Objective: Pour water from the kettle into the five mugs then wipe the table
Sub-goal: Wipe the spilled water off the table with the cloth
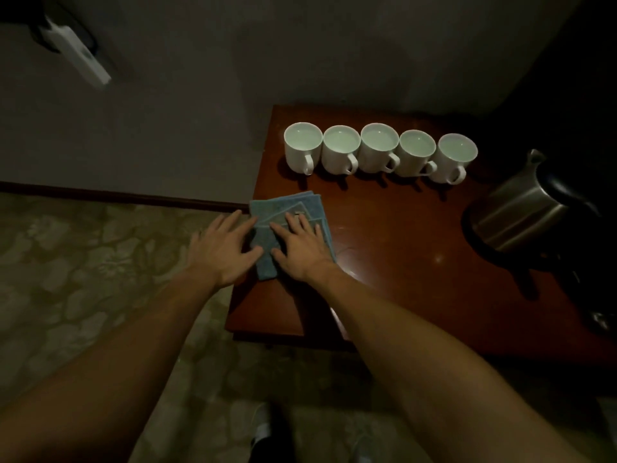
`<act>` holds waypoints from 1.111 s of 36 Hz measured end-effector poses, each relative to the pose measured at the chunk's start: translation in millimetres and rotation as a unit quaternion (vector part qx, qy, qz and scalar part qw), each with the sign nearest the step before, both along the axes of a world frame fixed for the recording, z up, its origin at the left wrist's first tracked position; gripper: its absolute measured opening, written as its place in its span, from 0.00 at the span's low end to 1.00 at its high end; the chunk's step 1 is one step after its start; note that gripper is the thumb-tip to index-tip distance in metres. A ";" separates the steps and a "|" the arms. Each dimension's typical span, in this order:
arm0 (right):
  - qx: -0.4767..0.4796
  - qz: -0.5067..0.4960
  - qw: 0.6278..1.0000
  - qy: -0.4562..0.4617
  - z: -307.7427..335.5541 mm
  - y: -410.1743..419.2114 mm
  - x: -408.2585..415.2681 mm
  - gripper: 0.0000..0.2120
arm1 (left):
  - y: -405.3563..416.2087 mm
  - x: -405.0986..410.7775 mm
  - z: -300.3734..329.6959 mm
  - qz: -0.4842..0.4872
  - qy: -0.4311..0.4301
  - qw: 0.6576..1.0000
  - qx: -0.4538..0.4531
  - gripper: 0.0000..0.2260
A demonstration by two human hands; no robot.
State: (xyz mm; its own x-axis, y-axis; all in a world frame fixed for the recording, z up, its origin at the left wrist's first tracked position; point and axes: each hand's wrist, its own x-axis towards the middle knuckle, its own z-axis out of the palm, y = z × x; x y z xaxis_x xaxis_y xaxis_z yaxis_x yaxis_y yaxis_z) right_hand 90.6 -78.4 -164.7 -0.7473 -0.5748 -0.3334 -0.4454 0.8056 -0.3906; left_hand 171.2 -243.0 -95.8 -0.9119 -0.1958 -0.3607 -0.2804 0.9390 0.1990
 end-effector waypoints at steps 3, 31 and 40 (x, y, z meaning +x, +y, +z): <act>0.009 -0.061 0.998 0.010 1.5 42.2 -14.2 0.32 | 11.9 -4.9 1.5 -0.021 -0.008 1.000 -0.010 0.33; -0.013 -0.075 0.997 -0.013 -4.5 64.5 53.2 0.34 | 82.0 -10.0 -22.3 -0.064 -0.065 0.996 0.018 0.32; -0.010 -0.067 0.998 0.006 -2.8 86.2 46.9 0.33 | 81.3 -1.0 -26.5 -0.034 -0.059 0.998 0.009 0.35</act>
